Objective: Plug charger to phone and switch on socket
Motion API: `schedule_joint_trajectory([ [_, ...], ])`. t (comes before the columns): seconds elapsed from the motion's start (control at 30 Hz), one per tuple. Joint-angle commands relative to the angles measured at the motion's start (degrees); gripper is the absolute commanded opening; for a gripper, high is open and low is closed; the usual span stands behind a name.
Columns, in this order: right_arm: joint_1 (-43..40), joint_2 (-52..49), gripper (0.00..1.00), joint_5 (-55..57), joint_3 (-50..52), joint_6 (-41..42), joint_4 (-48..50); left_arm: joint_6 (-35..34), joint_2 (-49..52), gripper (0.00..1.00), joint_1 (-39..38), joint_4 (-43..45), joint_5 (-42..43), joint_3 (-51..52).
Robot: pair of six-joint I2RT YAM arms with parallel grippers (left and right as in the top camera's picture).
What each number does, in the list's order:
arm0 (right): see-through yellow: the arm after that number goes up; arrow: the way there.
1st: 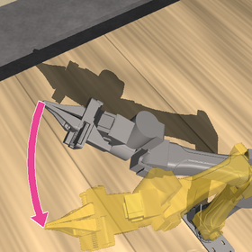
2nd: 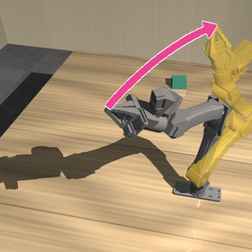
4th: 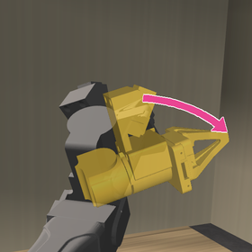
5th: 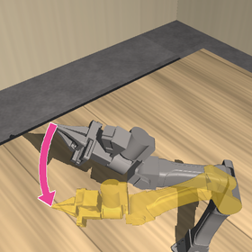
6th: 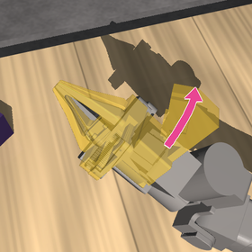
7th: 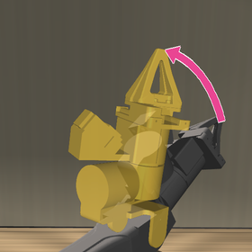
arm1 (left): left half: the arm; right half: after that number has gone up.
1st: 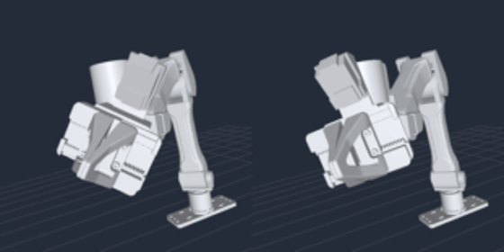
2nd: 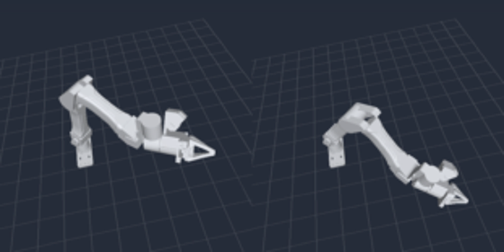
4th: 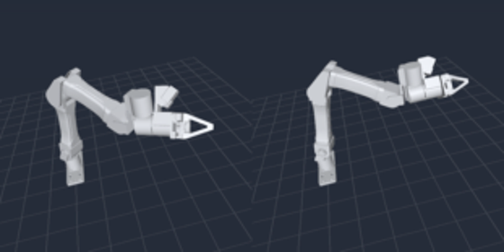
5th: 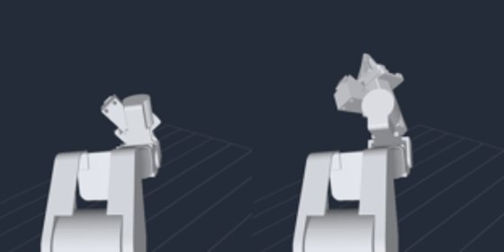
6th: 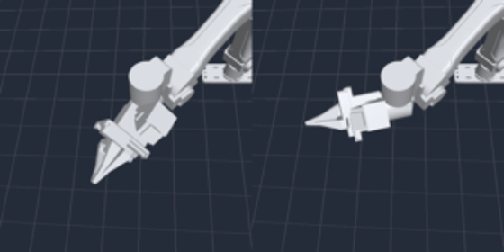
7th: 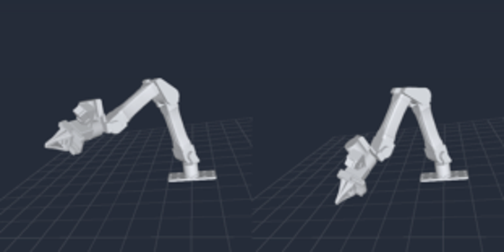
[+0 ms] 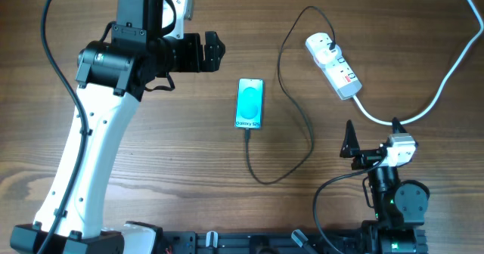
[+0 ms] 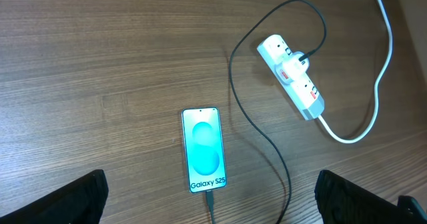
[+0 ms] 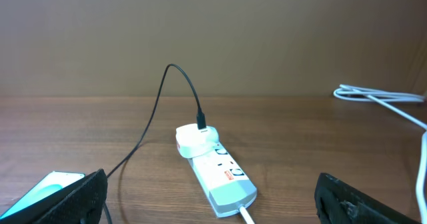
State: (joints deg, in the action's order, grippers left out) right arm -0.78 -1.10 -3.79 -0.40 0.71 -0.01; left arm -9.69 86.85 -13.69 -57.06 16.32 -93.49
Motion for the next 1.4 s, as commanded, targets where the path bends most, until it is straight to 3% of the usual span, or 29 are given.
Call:
schedule_joint_trajectory([
  [0.0,-0.26,0.92,1.0,0.98,0.15,-4.37,-0.02,0.28,0.22,1.0,0.37,-0.02,-0.13,-0.07],
  [0.27,-0.28,0.92,1.0,0.98,0.15,-0.72,0.02,0.28,0.22,1.0,0.37,-0.04,-0.13,-0.07],
  [1.0,-0.26,0.9,1.0,1.16,0.13,-0.68,0.11,0.28,0.22,1.0,0.37,-0.04,-0.11,-0.07],
  [1.23,-0.26,0.9,1.0,1.18,0.13,-0.68,0.11,0.72,-1.53,1.0,0.48,-4.94,-10.71,0.15],
  [1.37,-0.26,0.9,1.0,1.18,0.13,-0.68,0.11,3.56,-7.69,1.0,1.01,1.03,-10.99,8.33],
])
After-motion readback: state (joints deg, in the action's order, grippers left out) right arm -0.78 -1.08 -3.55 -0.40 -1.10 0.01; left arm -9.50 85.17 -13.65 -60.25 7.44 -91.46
